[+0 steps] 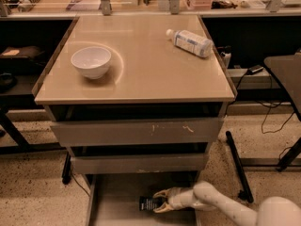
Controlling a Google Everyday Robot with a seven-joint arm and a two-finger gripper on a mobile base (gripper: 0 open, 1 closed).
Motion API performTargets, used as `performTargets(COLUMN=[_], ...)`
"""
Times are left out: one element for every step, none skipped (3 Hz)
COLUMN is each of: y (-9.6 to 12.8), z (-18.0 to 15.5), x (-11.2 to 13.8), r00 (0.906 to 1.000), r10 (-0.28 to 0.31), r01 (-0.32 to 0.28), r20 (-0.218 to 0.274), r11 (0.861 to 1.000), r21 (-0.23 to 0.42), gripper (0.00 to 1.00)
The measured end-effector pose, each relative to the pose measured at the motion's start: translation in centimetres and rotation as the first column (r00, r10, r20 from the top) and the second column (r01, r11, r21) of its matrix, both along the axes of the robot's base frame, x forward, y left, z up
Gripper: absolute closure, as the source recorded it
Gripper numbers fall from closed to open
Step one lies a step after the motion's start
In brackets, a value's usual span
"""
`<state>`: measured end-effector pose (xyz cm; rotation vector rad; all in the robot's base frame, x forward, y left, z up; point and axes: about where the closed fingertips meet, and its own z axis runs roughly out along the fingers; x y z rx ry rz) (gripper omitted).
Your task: Pick rxbar blueberry from bottom drawer and place on counter
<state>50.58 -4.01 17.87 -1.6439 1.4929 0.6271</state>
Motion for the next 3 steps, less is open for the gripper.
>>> performTargets(y=[-2.6, -4.9, -4.6], z=[4.8, 6.3, 7.2], x=[-2.3, -5.8, -5.9], r00=[0.9962, 0.9950, 0.9946], r10=[-0.014, -0.049, -0.042], r01=[0.014, 0.047, 0.039], r20=[0.086, 0.087, 0.094], r11=[1.000, 0.999, 0.999], r21=[0.005, 0.021, 0.032], gripper=[1.00, 1.00, 1.00])
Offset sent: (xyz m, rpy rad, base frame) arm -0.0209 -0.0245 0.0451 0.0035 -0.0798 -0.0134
